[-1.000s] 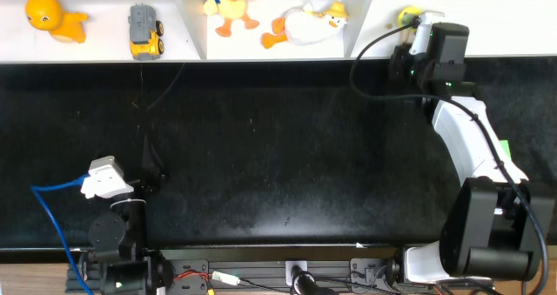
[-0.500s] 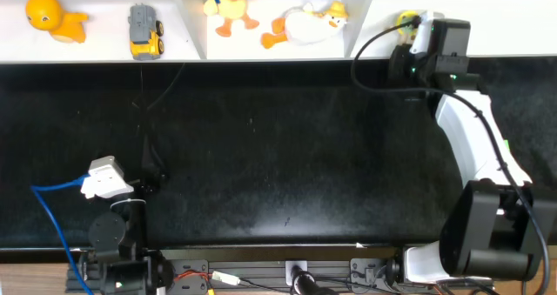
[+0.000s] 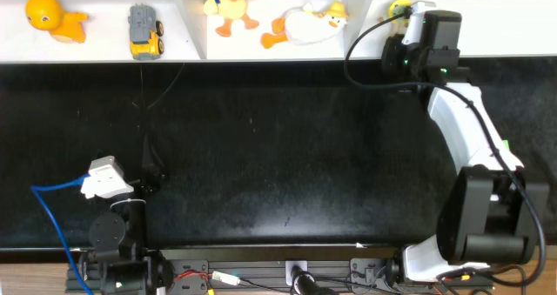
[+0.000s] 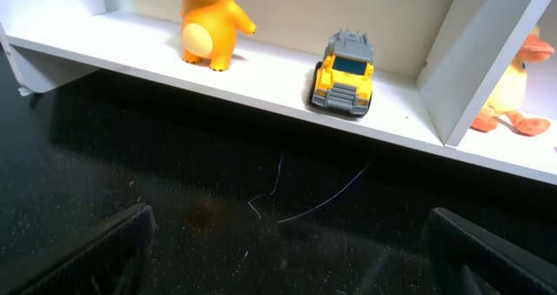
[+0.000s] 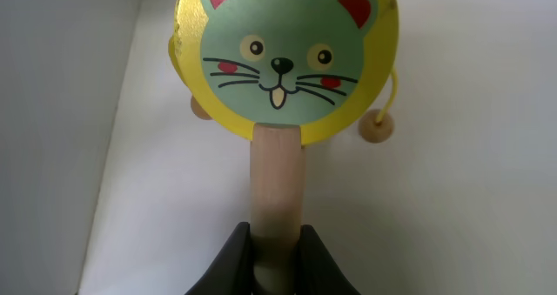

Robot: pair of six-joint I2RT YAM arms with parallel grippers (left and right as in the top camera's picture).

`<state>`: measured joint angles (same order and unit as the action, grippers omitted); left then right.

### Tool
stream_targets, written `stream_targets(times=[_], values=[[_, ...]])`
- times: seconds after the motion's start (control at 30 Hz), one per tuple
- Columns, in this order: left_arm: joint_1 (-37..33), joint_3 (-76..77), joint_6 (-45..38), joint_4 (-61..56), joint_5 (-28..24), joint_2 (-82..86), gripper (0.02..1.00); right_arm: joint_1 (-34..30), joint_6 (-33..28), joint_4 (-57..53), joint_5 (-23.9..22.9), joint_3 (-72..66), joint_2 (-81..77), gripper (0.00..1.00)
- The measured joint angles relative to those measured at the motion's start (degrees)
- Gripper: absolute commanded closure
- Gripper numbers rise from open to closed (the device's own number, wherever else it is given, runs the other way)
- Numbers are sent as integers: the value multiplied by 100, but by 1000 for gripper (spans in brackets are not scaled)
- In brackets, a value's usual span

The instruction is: Store Toys

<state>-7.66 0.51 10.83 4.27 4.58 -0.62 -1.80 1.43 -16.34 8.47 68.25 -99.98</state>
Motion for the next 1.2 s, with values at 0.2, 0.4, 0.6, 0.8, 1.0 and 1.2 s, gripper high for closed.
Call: stream_targets(times=[0.2, 0.4, 0.6, 0.8, 1.0, 1.2], values=[[0, 0, 0, 2, 0, 0, 20, 52, -22, 181, -13, 2, -125, 954], [0, 0, 0, 0, 0, 0, 20, 52, -24, 273, -33, 9, -164, 954], [0, 0, 0, 0, 0, 0, 20, 52, -33, 323, -39, 13, -188, 750], [0, 0, 0, 0, -2, 0, 20, 57, -39, 278, -57, 55, -188, 251], [0, 0, 0, 2, 0, 0, 20, 72, -149, -46, -107, 214, -188, 3], [0, 0, 0, 0, 0, 0, 20, 68, -26, -1572, -234, 772, -122, 7]])
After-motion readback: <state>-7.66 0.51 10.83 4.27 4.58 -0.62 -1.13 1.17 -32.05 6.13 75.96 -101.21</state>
